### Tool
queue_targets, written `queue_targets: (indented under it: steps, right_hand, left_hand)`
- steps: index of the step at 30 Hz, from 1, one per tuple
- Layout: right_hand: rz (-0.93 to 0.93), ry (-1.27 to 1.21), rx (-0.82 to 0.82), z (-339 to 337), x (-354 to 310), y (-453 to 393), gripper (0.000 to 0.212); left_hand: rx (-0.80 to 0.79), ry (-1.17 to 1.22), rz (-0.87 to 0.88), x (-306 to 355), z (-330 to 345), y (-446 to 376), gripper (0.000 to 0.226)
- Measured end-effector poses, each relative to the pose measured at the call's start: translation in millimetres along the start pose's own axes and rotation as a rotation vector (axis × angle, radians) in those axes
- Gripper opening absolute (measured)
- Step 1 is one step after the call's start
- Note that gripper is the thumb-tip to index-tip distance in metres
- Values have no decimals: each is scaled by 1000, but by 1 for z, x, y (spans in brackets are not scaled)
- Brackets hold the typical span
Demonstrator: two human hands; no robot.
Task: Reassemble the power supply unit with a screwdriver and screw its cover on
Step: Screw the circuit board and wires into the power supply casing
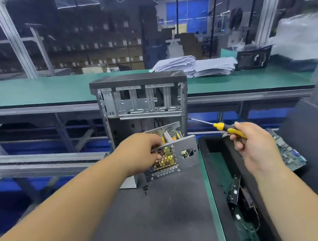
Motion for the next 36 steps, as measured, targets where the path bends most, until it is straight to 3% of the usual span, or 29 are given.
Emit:
queue_targets:
  steps: [10,18,24,31,36]
  right_hand:
    - [117,89,70,-34,34,17,15]
    - [200,167,12,-25,64,20,16]
    - [314,224,-20,-8,101,42,18]
    - [376,203,15,-12,127,47,15]
    - [432,230,8,-16,142,47,15]
  left_hand:
    - [-233,-11,127,17,91,-1,18]
    - [-475,114,66,-4,118,-2,22]
    - [-671,319,7,-11,124,-9,10]
    - [-645,1,45,5,123,-30,22]
    - [-518,41,-88,7,124,-33,41]
Point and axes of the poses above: each hand's wrist, its own y-axis away from the middle knuckle, its own z-axis out of the palm, x = y × z, the point moved 3 cm from there along -y, towards the middle knuckle, and after that the axes turned 14 degrees about -z, right-handed, at the moved point
